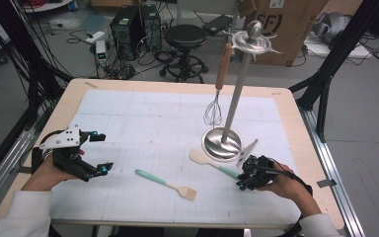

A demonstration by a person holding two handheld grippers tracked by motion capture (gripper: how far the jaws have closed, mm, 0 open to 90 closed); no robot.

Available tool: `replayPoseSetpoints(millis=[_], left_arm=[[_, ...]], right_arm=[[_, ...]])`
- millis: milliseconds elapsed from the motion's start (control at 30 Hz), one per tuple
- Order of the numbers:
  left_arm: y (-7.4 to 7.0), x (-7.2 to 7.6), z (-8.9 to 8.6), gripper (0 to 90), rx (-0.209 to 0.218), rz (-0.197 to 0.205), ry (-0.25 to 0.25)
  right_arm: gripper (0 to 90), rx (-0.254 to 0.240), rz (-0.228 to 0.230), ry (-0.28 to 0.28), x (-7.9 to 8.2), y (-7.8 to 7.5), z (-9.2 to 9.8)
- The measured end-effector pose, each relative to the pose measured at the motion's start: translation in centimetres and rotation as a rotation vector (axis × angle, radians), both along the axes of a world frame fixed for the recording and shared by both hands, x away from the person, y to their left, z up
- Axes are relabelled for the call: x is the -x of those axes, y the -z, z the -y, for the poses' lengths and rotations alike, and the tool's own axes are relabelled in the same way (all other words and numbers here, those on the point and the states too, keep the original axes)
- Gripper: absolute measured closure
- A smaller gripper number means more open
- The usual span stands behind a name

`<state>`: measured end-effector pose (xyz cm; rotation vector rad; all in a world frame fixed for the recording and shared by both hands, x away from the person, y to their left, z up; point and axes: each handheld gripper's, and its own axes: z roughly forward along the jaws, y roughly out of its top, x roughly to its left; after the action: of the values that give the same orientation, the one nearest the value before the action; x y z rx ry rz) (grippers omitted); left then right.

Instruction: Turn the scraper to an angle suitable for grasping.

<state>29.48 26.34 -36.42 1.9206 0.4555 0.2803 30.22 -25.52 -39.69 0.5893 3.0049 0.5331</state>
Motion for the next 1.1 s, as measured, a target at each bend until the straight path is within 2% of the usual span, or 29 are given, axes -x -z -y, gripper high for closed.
replayPoseSetpoints(millis=[100,167,233,400,500,567,667,800,833,900,967,1100], left_arm=[[0.0,0.0,0.0,1.7,0.000,0.005,0.010],[0.0,0.0,0.0,1.6,-0.001,0.008,0.011],[-0.1,0.1,0.0,1.6,0.001,0.006,0.009],[-0.1,0.1,-0.1,1.6,0.005,0.008,0.009],[-0.2,0.1,-0.2,1.7,0.009,0.010,0.009],[-0.2,0.1,-0.2,1.6,0.010,0.009,0.008],[-0.2,0.2,-0.2,1.7,0.010,0.008,0.010],[-0.2,0.2,-0.2,1.6,0.009,0.008,0.012],[-0.2,0.2,-0.2,1.6,0.009,0.009,0.012],[-0.2,0.2,-0.2,1.6,0.009,0.008,0.012],[-0.2,0.2,-0.2,1.6,0.009,0.008,0.010],[-0.2,0.3,-0.2,1.6,0.011,0.012,0.007]], right_arm=[[33.0,0.001,0.009,0.002,-0.1,-0.3,0.0],[10.6,0.001,0.017,0.026,-0.3,-0.5,-0.1],[0.3,0.007,0.020,0.030,-0.3,-0.7,-0.3],[0.2,0.014,0.058,0.051,-0.8,-0.9,-0.9],[0.2,0.007,0.045,0.053,-1.0,-0.9,-1.1],[0.3,0.019,0.038,0.040,-1.1,-0.8,-1.2],[0.4,0.046,0.042,0.048,-1.3,-0.5,-1.4],[9.0,0.082,0.039,0.049,-1.5,-0.1,-1.8],[14.2,0.086,0.031,0.042,-1.6,0.0,-1.9],[16.7,0.091,0.023,0.034,-1.7,0.2,-2.2],[21.8,0.096,0.006,0.028,-1.8,0.3,-2.4],[33.3,0.125,0.000,0.031,-2.0,0.4,-2.6]])
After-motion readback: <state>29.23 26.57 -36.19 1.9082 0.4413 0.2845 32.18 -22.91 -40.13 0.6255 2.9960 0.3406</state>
